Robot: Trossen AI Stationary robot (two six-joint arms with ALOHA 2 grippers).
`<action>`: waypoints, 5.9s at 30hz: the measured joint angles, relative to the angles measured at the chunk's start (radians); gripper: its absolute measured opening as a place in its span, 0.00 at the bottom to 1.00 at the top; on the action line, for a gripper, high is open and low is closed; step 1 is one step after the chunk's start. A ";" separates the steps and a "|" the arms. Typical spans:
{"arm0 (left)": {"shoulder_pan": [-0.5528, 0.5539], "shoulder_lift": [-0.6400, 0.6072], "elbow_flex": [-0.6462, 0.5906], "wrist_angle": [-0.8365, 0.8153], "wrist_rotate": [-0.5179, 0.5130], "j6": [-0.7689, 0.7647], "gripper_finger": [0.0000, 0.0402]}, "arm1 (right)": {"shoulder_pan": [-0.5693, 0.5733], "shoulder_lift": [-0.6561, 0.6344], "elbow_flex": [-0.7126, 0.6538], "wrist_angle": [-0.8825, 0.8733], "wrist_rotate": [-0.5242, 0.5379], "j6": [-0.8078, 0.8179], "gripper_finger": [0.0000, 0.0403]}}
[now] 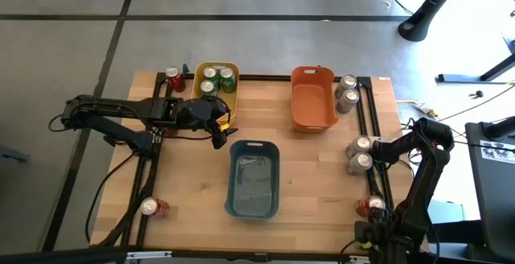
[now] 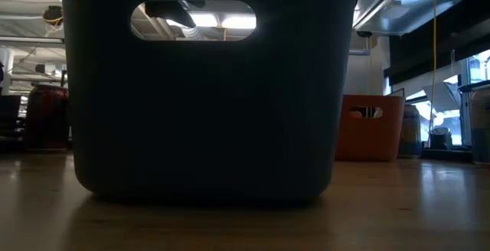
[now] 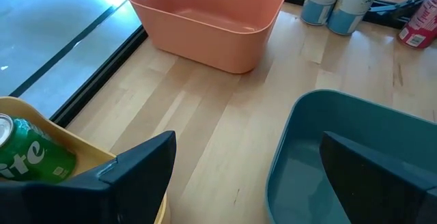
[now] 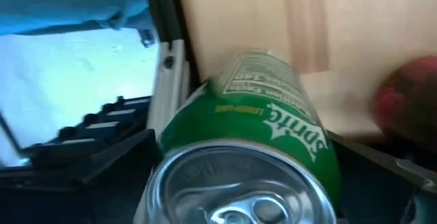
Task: Sort soda cans
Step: Put the green soda can into the yellow bin
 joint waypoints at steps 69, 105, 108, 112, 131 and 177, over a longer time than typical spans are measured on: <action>0.001 0.000 0.000 0.000 0.000 0.004 0.86 | -0.030 -0.001 -0.010 0.072 0.065 0.019 0.79; -0.001 0.000 0.000 -0.034 0.000 0.045 0.86 | -0.740 -0.014 0.474 -0.381 0.472 -0.928 0.77; 0.000 0.000 0.000 -0.034 0.000 0.048 0.86 | -0.840 -0.014 0.476 -0.370 0.475 -1.052 0.77; 0.000 -0.004 0.000 -0.052 -0.001 0.041 0.86 | -0.979 -0.014 0.476 -0.304 0.504 -1.208 0.77; 0.073 -0.025 0.000 -0.135 -0.108 -0.032 0.86 | -1.488 0.016 0.398 0.284 0.180 -1.565 0.77; 0.118 -0.023 -0.003 -0.134 -0.108 -0.060 0.86 | -1.696 0.357 0.391 0.168 -0.019 -1.627 0.94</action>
